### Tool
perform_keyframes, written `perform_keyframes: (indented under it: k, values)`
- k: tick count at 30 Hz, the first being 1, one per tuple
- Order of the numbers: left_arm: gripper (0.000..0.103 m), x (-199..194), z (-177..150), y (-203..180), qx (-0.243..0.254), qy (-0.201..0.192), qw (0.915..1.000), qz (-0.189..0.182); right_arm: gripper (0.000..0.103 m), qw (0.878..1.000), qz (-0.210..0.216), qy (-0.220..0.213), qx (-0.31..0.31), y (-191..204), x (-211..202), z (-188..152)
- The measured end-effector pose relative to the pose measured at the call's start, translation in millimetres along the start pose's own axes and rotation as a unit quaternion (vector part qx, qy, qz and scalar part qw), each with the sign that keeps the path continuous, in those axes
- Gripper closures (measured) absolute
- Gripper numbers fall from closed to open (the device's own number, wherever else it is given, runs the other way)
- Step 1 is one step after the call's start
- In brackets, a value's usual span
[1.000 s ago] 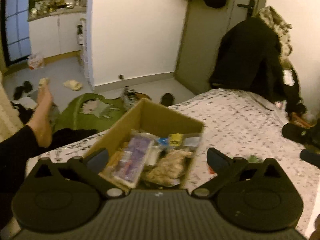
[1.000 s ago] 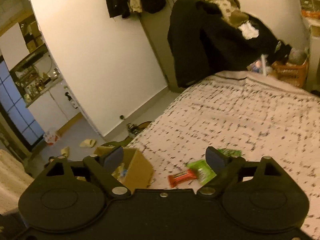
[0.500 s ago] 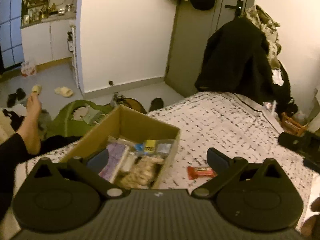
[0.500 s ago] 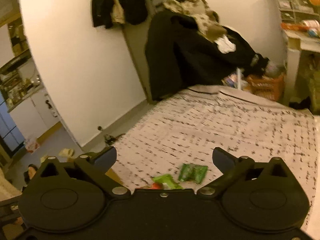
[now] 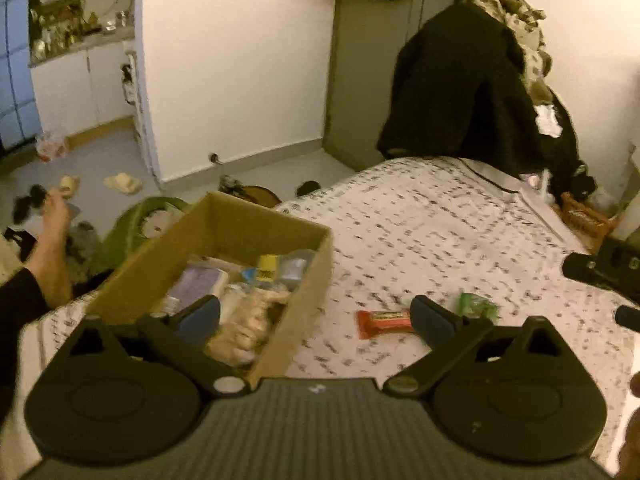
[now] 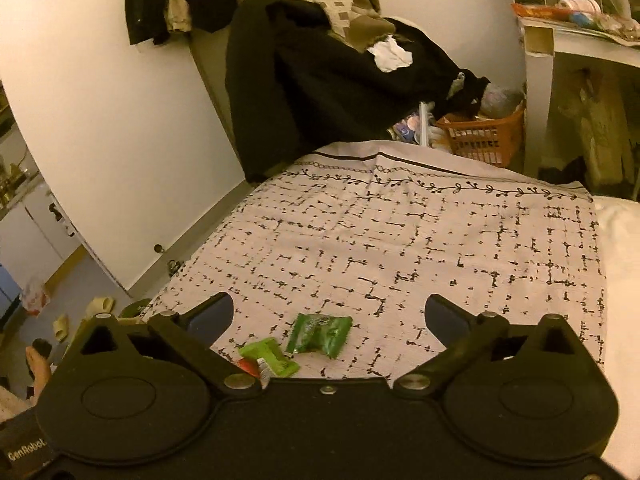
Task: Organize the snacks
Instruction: 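Withdraw both open tools from the box toward the red bar and green packets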
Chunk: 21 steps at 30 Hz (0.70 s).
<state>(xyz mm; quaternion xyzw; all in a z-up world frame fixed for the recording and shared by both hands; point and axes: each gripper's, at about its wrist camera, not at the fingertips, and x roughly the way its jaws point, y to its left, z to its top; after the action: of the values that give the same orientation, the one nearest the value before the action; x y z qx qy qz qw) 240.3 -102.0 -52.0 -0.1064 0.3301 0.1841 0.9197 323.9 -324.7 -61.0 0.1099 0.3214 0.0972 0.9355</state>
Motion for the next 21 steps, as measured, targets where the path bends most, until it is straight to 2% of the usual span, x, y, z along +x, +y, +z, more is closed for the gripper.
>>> perform_keyframes:
  k: [4,10,15,17,21]
  values:
    - [0.003,2,-4,-13,0.008,-0.007,0.9997,-0.020,0.000,1.000,-0.002,0.010,0.008,-11,10,-1]
    - [0.007,19,-10,-24,-0.005,0.004,0.9980,-0.063,0.002,0.999,-0.014,0.030,0.001,-17,29,-7]
    - [0.020,44,-18,-34,-0.008,0.027,0.9966,-0.078,0.017,0.999,-0.013,0.027,0.018,-22,38,-8]
    - [0.026,55,-20,-36,-0.006,0.033,0.9961,-0.082,0.020,0.999,-0.009,0.035,0.030,-27,45,-9]
    - [0.026,80,-22,-38,-0.009,0.043,0.9952,-0.087,0.020,0.996,0.017,0.057,0.065,-34,59,-11]
